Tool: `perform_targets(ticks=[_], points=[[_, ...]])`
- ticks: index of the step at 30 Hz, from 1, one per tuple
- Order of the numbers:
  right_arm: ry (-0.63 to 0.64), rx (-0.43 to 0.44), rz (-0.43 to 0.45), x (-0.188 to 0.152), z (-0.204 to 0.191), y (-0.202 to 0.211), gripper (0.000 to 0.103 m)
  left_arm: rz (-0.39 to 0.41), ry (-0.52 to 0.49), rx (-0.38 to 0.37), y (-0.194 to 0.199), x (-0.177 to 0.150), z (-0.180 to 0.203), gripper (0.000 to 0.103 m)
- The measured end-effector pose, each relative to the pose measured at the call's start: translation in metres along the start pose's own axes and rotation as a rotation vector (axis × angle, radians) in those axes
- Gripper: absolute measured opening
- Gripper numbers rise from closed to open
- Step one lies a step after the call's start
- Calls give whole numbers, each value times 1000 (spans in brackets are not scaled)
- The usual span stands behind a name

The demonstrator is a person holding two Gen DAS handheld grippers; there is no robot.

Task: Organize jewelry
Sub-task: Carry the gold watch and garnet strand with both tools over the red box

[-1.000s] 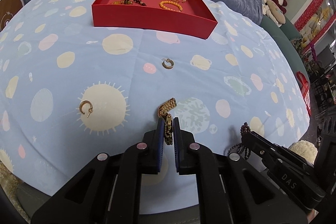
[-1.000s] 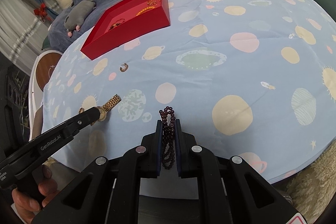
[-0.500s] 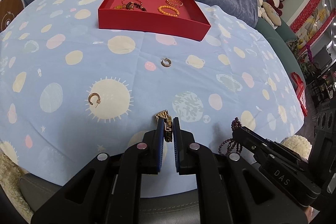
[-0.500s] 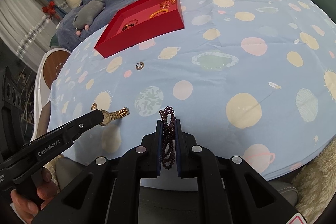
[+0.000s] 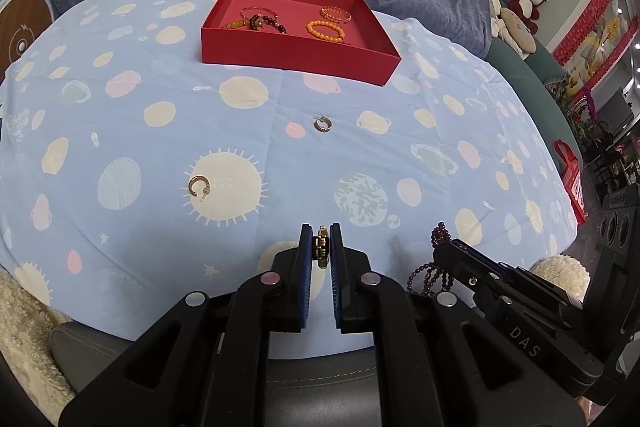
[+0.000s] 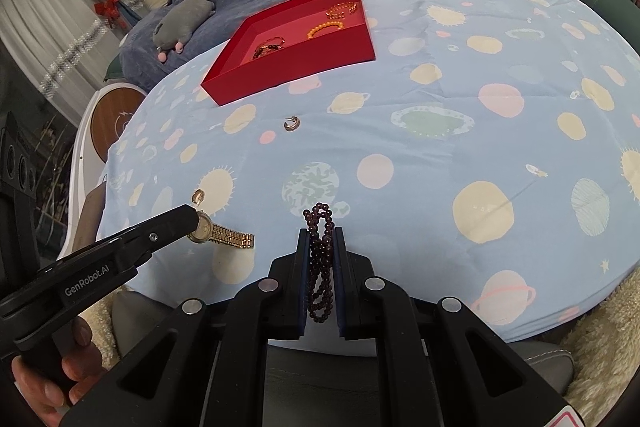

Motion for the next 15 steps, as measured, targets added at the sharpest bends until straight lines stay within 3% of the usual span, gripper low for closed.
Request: perform_targets(ticks=[9, 15], points=[[-39, 33, 5, 15, -2, -3, 10, 2, 1, -7, 2, 12, 0, 8], [-25, 44, 34, 51, -6, -7, 10, 30, 2, -20, 2, 42, 2, 8]])
Point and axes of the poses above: each gripper's, at about its wrist camera, not at the fingertips, and y roughly against the way its jaws point, z to its right, x to its top, the point moved 6 cm from there along -y, roughly the way its jaws point, and after that the axes turned 2 degrees about x, right-handed, at the moved point
